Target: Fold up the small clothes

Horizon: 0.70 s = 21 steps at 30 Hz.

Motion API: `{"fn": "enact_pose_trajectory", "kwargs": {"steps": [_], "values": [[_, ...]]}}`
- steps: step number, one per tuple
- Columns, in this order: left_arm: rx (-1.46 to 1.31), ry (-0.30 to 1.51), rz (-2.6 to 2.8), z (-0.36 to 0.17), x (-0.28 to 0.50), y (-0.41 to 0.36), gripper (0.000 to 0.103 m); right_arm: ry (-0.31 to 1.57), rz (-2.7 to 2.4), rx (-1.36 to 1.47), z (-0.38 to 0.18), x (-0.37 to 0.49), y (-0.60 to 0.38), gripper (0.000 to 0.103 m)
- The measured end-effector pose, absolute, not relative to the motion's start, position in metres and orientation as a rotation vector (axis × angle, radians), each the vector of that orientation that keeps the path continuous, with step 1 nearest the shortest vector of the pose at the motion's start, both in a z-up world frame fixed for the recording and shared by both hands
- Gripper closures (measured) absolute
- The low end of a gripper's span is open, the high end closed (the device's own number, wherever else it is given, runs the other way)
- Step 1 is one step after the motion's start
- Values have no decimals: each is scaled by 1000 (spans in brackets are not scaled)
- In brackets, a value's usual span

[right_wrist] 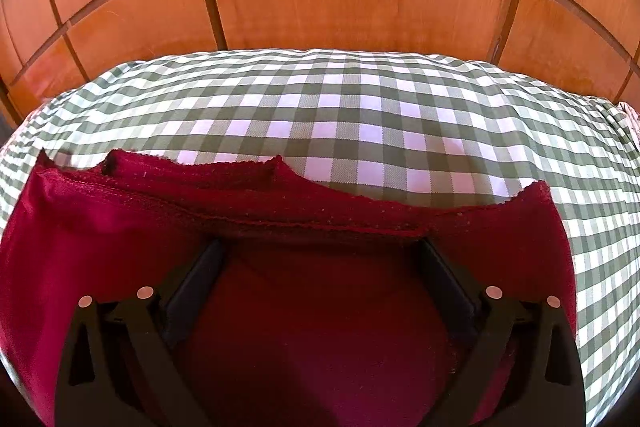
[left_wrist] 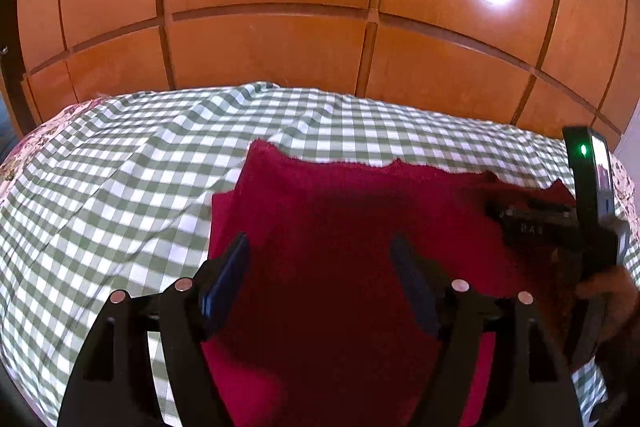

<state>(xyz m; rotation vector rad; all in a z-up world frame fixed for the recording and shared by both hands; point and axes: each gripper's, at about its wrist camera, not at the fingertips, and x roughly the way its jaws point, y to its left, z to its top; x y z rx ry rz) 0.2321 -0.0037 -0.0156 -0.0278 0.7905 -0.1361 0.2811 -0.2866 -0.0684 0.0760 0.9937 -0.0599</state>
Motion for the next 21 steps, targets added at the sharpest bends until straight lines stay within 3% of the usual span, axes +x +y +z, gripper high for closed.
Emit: {"fn": "enact_pose_trajectory", "kwargs": {"steps": [6, 15, 21], "values": [[-13, 841, -120, -35, 215, 3, 30, 990, -68, 124, -47, 272, -298, 5], [-12, 839, -132, -44, 192, 5, 29, 918, -166, 364, -24, 202, -393, 5], [-36, 835, -141, -39, 181, 11, 29, 923, -136, 569, -44, 140, -432, 23]]}}
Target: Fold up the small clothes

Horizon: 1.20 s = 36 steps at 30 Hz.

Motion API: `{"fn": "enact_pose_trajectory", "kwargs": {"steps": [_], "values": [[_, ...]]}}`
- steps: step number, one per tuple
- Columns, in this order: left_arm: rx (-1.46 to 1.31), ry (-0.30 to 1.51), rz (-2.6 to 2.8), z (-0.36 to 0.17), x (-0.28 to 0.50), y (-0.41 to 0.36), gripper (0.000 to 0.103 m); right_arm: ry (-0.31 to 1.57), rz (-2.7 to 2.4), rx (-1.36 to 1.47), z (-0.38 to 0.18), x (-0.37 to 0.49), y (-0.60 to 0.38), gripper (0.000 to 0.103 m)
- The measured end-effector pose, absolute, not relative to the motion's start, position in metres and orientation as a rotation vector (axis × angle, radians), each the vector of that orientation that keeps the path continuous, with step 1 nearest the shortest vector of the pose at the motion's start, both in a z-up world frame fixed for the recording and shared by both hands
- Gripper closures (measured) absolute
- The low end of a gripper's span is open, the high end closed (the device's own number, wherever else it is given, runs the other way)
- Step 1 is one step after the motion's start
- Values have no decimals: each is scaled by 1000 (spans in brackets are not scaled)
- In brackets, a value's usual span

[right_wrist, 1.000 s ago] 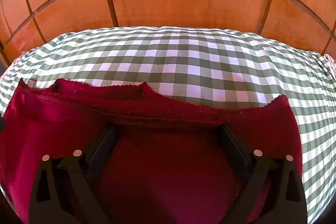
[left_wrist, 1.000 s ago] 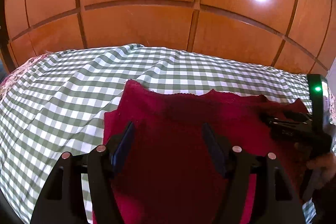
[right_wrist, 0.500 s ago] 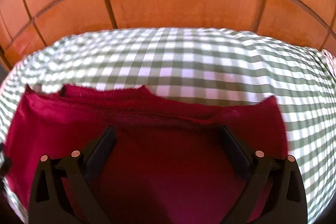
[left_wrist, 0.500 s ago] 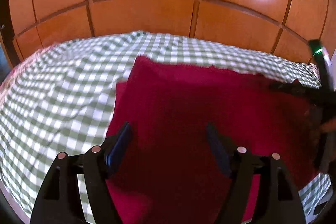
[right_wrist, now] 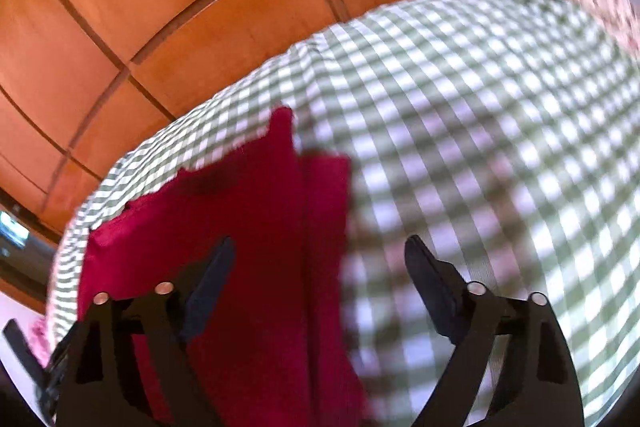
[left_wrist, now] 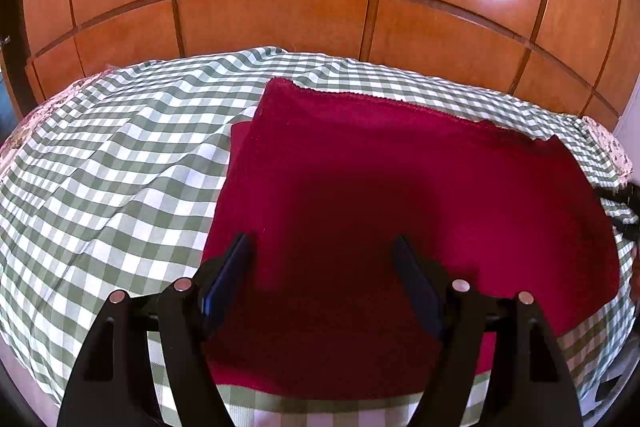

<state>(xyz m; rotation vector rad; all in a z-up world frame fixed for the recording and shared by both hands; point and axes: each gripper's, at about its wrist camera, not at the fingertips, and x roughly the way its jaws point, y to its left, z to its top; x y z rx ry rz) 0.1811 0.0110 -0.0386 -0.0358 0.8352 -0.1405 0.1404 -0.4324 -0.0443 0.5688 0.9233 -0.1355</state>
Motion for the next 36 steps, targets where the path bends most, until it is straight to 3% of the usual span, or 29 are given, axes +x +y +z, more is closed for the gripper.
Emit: {"fn": "enact_pose_trajectory", "kwargs": {"steps": [1, 9, 16, 17, 20, 36], "values": [[-43, 834, -149, -37, 179, 11, 29, 930, -116, 606, -50, 132, -433, 27], [-44, 834, -298, -30, 153, -11, 30, 877, 79, 787, -71, 86, -420, 28], [-44, 898, -317, -38, 156, -26, 32, 895, 62, 776, -78, 95, -410, 60], [-41, 911, -314, -40, 159, -26, 34, 898, 63, 776, -77, 97, -411, 67], [-72, 966, -301, -47, 172, -19, 42, 918, 71, 761, -73, 99, -406, 75], [-244, 1019, -408, -38, 197, 23, 48, 856, 269, 531, 36, 146, -293, 78]]}}
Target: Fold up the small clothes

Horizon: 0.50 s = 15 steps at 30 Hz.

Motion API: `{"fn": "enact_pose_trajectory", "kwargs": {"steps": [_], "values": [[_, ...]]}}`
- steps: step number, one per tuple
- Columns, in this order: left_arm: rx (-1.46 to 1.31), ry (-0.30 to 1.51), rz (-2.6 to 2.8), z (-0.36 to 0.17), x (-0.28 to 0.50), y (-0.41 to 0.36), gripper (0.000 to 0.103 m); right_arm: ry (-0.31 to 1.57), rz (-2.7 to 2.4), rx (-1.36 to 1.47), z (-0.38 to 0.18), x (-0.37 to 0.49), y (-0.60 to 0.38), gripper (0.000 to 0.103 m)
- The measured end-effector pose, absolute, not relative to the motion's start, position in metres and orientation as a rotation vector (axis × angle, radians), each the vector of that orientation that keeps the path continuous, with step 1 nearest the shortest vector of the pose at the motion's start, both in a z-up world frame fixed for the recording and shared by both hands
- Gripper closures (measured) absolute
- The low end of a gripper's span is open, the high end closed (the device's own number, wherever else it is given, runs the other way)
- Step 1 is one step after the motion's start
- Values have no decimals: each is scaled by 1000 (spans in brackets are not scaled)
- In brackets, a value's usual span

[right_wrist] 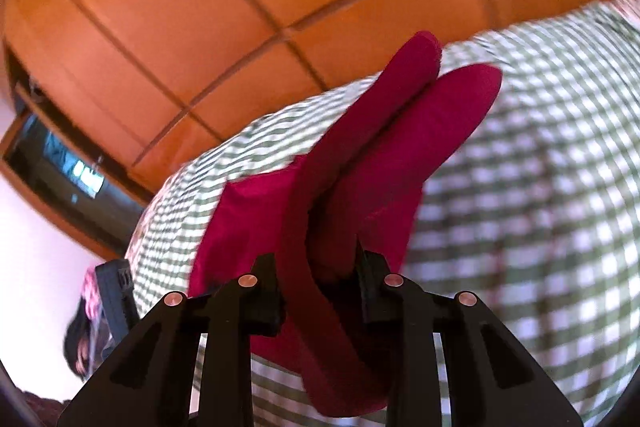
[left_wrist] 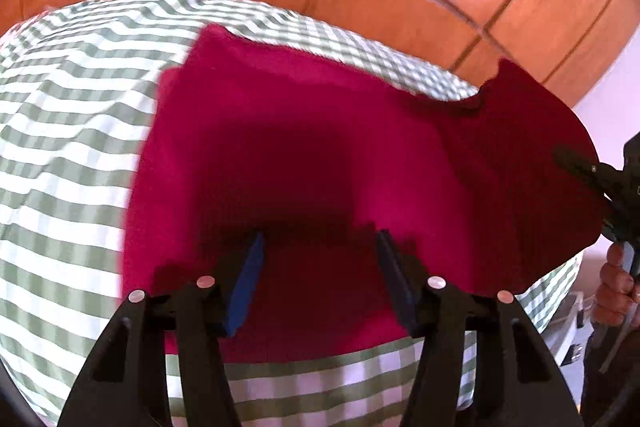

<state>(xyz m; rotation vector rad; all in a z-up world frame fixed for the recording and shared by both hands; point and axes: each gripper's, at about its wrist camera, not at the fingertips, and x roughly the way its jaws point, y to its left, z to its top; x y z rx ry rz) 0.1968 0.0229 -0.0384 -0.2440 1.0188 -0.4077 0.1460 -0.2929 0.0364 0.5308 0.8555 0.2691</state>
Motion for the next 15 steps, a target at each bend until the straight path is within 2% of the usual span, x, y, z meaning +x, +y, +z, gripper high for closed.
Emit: {"fn": "enact_pose_trajectory", "kwargs": {"steps": [7, 15], "values": [[-348, 960, -348, -27, 193, 84, 48, 899, 416, 394, 50, 181, -196, 79], [-501, 958, -297, -37, 186, 141, 49, 1032, 498, 325, 13, 208, -102, 79]]}}
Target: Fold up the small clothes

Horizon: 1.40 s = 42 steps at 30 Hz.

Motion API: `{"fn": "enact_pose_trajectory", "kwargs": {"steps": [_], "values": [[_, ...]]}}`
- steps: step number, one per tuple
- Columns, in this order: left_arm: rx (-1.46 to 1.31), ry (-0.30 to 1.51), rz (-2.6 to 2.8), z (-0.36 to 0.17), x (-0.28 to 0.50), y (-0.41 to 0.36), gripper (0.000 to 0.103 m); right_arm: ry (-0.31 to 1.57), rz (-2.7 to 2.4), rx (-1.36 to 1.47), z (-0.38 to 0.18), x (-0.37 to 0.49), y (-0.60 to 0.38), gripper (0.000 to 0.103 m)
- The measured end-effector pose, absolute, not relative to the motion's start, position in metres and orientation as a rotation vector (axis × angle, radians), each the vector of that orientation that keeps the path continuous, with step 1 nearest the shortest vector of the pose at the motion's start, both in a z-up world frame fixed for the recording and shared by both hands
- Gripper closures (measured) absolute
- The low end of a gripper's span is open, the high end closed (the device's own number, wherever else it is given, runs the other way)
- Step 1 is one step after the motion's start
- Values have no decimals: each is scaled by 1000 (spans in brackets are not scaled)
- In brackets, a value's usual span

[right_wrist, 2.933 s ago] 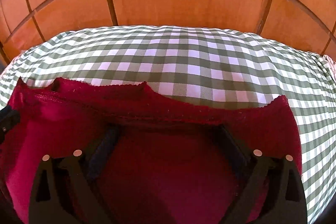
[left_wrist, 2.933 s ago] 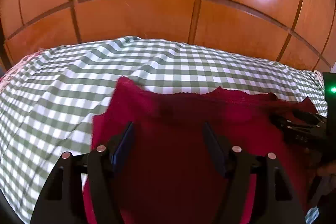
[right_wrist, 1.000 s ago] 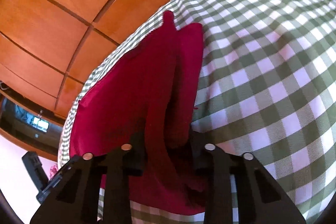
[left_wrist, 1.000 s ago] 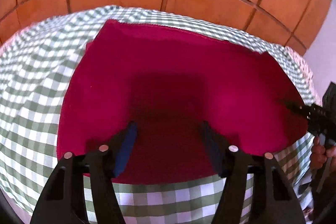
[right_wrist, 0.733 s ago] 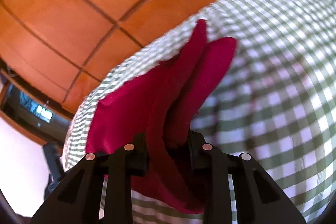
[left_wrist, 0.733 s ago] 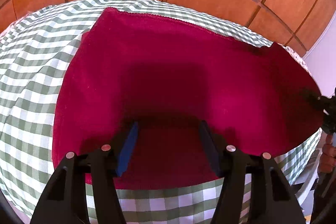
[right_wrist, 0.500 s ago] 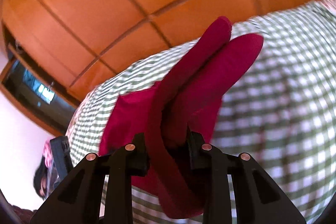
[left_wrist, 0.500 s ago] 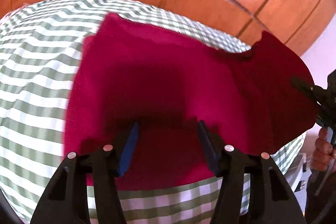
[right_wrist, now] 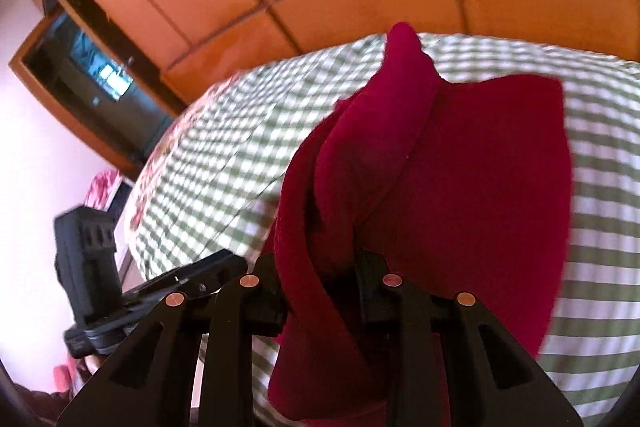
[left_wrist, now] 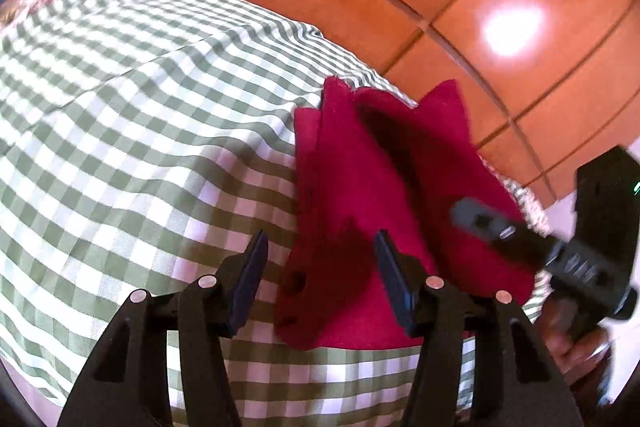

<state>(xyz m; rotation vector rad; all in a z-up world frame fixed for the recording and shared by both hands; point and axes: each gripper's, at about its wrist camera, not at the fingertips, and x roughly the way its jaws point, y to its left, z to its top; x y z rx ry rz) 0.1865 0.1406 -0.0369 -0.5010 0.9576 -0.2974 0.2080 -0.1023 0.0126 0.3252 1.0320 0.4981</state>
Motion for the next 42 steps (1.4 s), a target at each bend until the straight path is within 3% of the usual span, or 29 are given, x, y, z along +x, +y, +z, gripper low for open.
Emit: {"fn": "enact_pose_trajectory", "kwargs": {"steps": [3, 6, 7, 8, 10, 17, 22, 23, 27, 29, 31, 38, 42], "values": [[-566, 932, -325, -35, 187, 152, 48, 1055, 537, 279, 3, 207, -77, 79], [-685, 940, -394, -37, 191, 161, 41, 1029, 556, 248, -1, 203, -69, 71], [-712, 945, -411, -38, 191, 161, 41, 1010, 579, 260, 1, 200, -72, 64], [-719, 947, -419, -36, 191, 160, 41, 990, 607, 283, 4, 195, -76, 50], [-736, 945, -448, -33, 194, 157, 40, 975, 675, 331, 11, 187, -86, 31], [-760, 982, -486, -33, 220, 144, 22, 889, 584, 396, 29, 144, -158, 31], [-738, 1090, -525, -49, 245, 119, 24, 894, 426, 401, 16, 119, -205, 31], [-725, 1108, -530, -52, 248, 114, 27, 898, 407, 396, 14, 118, -211, 31], [-634, 1150, -503, -56, 254, 95, 75, 895, 373, 346, 7, 118, -207, 36], [-576, 1101, -474, -45, 247, 92, 79, 889, 380, 303, 5, 126, -195, 41], [-529, 1035, -458, -32, 236, 94, 80, 898, 399, 268, 1, 128, -180, 50], [-368, 1054, -286, -59, 217, 100, 79, 978, 394, 124, -44, 136, -134, 50], [-303, 1010, -230, -45, 213, 90, 67, 966, 377, 40, -40, 136, -126, 49]]}}
